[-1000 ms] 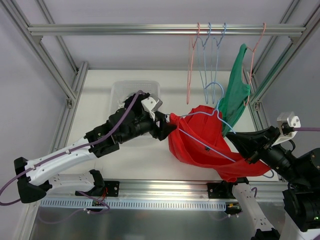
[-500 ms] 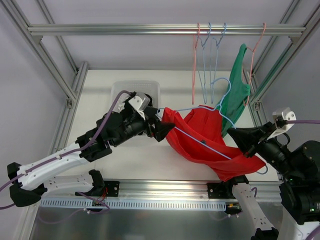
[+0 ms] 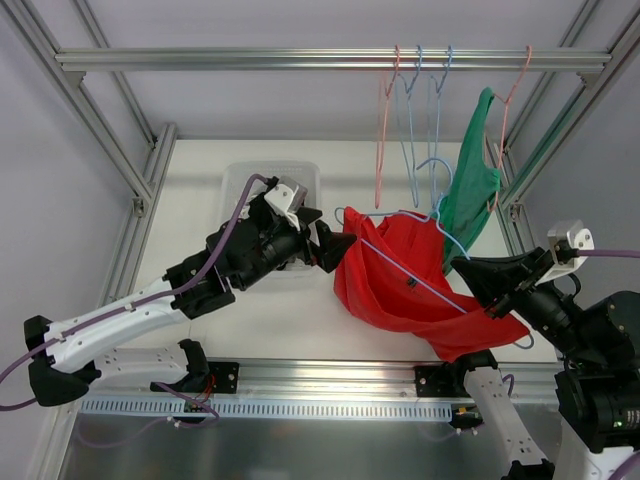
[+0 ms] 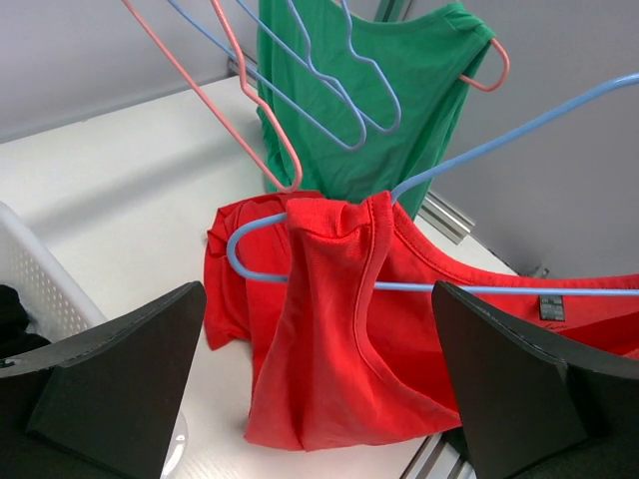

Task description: Remove the tank top from the hanger

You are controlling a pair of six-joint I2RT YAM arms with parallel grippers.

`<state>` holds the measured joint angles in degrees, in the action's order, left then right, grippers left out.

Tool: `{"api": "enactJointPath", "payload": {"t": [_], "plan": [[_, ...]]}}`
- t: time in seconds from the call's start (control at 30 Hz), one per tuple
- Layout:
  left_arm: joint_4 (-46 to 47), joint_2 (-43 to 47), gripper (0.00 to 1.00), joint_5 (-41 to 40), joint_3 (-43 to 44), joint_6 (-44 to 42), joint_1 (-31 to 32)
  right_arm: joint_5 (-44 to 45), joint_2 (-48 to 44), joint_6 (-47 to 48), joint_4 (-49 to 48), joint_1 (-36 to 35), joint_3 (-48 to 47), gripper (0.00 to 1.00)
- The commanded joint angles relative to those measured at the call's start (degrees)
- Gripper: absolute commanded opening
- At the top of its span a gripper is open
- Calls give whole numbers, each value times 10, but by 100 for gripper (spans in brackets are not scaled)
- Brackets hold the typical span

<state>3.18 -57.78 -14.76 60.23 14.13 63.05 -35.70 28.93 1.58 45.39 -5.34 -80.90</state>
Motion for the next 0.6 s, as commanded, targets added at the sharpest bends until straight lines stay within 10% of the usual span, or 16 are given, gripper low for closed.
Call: {"api": "enactJointPath", "payload": {"t": [0.0, 0.3, 0.57], "plan": [[31, 4, 99, -12, 33, 6, 3, -1, -12, -14, -67, 3, -3, 0], [39, 15, 98, 38, 27, 13, 4, 25, -13, -14, -67, 2, -7, 0], [49, -77, 70, 83, 95, 9, 4, 24, -12, -30, -74, 2, -15, 0]]}}
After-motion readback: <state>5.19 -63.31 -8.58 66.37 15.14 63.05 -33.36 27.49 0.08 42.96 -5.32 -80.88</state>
